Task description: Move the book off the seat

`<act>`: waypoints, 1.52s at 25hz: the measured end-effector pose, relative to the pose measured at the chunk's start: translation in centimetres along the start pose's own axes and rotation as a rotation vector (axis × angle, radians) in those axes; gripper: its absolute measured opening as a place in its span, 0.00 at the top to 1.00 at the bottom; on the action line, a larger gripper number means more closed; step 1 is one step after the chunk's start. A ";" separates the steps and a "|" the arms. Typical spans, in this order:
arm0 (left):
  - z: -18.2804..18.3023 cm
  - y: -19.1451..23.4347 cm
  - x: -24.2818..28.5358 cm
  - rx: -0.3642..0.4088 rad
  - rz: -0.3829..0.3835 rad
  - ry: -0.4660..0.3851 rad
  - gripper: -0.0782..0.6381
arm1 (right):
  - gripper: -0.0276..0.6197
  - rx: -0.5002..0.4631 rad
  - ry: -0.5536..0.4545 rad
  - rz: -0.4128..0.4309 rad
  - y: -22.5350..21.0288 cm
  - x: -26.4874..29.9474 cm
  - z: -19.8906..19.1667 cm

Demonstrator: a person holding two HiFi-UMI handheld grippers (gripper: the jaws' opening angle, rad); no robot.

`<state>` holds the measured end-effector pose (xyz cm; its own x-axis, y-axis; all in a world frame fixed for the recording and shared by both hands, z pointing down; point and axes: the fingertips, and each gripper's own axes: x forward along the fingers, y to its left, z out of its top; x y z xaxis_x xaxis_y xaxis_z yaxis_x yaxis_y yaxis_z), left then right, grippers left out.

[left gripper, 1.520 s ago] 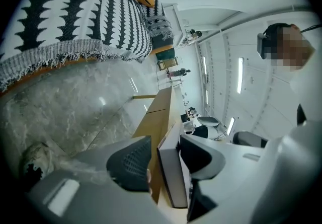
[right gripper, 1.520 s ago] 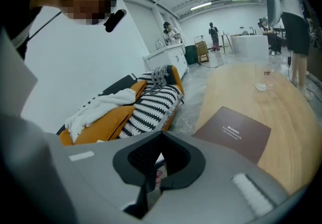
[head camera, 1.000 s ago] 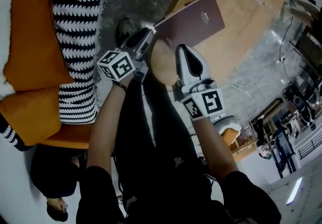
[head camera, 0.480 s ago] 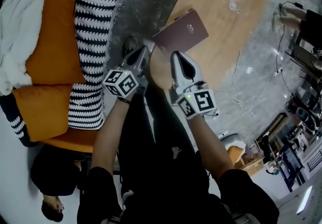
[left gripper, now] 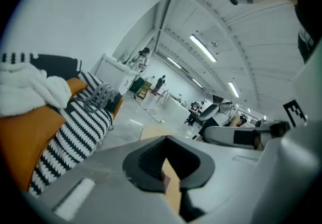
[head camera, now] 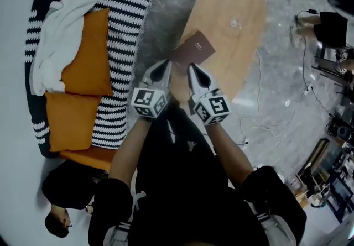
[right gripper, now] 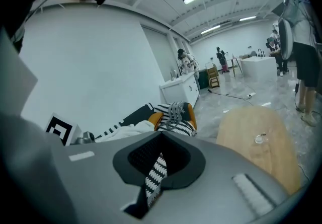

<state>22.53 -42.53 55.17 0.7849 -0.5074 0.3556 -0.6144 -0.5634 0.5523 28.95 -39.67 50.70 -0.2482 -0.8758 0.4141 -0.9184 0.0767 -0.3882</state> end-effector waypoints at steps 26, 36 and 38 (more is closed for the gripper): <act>14.3 -13.4 -14.0 0.275 0.159 -0.322 0.88 | 0.95 -0.163 -0.226 0.158 9.2 -13.0 12.0; 14.0 -14.1 -14.5 0.281 0.142 -0.330 0.88 | 0.95 -0.199 -0.226 0.178 10.4 -13.5 11.8; 14.1 -14.2 -14.6 0.281 0.140 -0.333 0.88 | 0.95 -0.205 -0.224 0.182 10.5 -13.6 11.8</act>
<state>18.68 -36.37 31.53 0.6523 -0.7475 0.1253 -0.7469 -0.6058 0.2741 26.33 -32.63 31.28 -0.3600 -0.9203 0.1533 -0.9139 0.3148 -0.2564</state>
